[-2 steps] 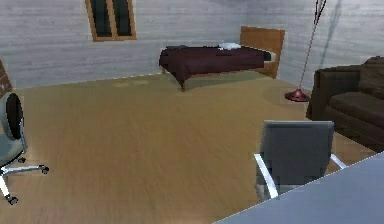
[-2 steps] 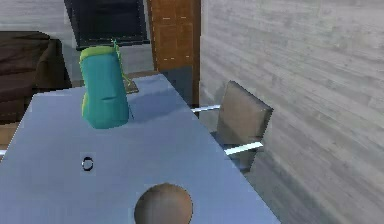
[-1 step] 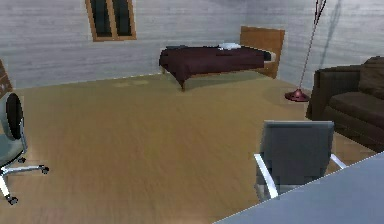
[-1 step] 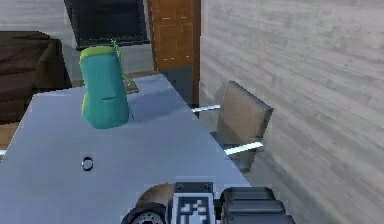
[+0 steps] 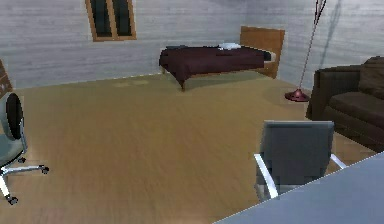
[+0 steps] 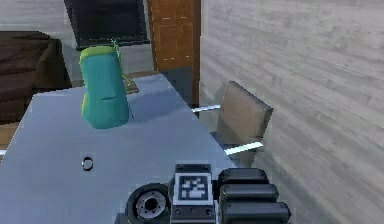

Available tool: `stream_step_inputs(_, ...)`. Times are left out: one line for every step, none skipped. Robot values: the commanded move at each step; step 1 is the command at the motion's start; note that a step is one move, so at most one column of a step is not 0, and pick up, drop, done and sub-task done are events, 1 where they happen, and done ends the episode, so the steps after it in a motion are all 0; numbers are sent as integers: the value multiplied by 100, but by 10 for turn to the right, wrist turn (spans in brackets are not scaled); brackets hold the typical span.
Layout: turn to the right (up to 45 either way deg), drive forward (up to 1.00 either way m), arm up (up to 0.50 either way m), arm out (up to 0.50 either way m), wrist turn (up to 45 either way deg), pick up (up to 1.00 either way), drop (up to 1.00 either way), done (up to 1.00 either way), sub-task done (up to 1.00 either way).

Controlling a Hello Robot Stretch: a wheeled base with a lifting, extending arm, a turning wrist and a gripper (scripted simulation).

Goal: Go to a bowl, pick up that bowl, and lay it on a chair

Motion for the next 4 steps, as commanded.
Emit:
stream_step_inputs(0, 0, 0, 0, 450, 0, 0, 0, 0)
stream_step_inputs(0, 0, 0, 0, 450, 0, 0, 0, 0)
stream_step_inputs(0, 0, 0, 0, 450, 0, 0, 0, 0)
stream_step_inputs(0, 0, 0, 0, 270, 0, 0, 0, 0)
